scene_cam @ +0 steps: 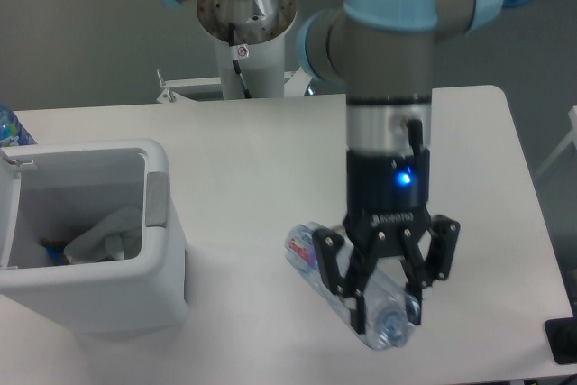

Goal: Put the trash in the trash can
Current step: 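Lift the water bottle and carry it over the white bin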

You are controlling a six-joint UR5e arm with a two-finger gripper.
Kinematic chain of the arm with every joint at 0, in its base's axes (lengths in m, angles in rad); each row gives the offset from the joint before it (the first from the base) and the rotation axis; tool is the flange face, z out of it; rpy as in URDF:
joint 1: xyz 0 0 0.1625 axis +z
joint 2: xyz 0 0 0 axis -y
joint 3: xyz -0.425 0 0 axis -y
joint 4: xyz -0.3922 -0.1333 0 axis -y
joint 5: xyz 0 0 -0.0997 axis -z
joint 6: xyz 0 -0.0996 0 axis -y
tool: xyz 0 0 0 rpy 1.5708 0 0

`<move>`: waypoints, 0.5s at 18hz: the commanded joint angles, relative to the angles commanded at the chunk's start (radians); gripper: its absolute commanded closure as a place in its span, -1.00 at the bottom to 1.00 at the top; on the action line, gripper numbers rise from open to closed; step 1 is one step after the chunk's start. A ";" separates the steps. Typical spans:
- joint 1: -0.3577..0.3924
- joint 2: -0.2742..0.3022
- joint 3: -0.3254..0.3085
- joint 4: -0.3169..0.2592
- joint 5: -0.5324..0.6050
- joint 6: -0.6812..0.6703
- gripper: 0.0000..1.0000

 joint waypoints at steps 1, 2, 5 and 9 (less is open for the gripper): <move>-0.011 0.011 -0.002 0.000 -0.021 -0.005 -0.10; -0.021 0.014 -0.006 0.000 -0.032 -0.011 -0.10; -0.052 0.041 -0.026 0.000 -0.034 -0.038 -0.10; -0.097 0.092 -0.066 -0.002 -0.034 -0.083 -0.10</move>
